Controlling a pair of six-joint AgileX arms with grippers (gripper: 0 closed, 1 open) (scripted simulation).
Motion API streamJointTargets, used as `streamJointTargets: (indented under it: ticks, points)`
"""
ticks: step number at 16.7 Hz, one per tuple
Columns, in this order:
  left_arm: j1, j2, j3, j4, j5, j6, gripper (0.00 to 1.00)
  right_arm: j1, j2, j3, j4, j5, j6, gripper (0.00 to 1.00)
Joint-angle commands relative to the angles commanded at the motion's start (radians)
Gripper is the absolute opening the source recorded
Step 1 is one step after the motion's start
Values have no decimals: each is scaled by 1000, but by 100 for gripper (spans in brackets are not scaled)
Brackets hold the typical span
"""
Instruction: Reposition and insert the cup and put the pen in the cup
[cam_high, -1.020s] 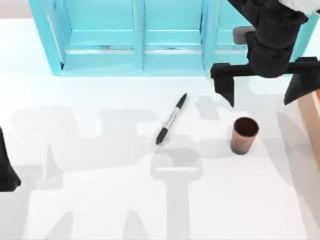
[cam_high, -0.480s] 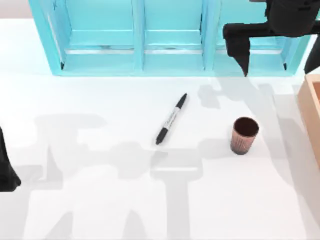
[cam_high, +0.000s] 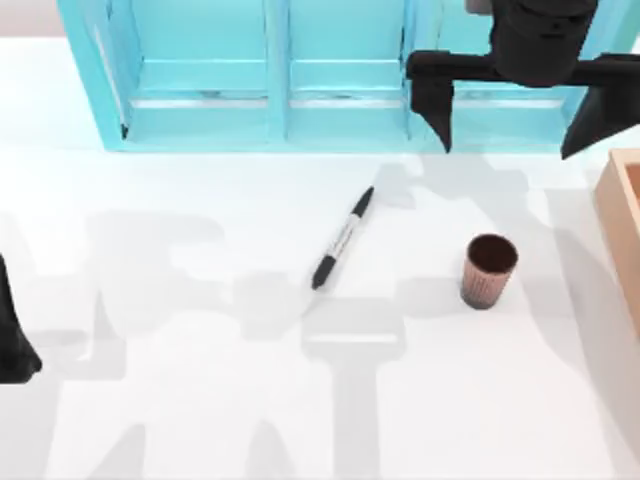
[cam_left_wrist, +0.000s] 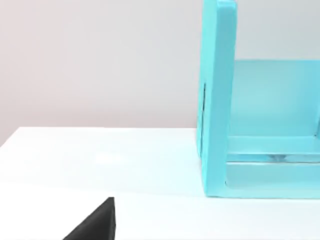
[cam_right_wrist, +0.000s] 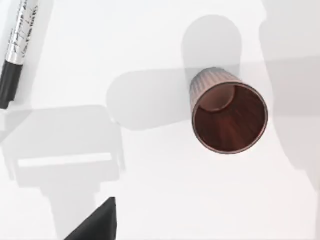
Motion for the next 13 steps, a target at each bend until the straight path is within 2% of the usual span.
streamJointTargets:
  ticks: [8,13]
  points:
    - [0,0,0,0,0,0,100,94,204,-77,403,-126,441,100]
    - [0,0,0,0,0,0,100,109,234,-90,461,-144,498,100]
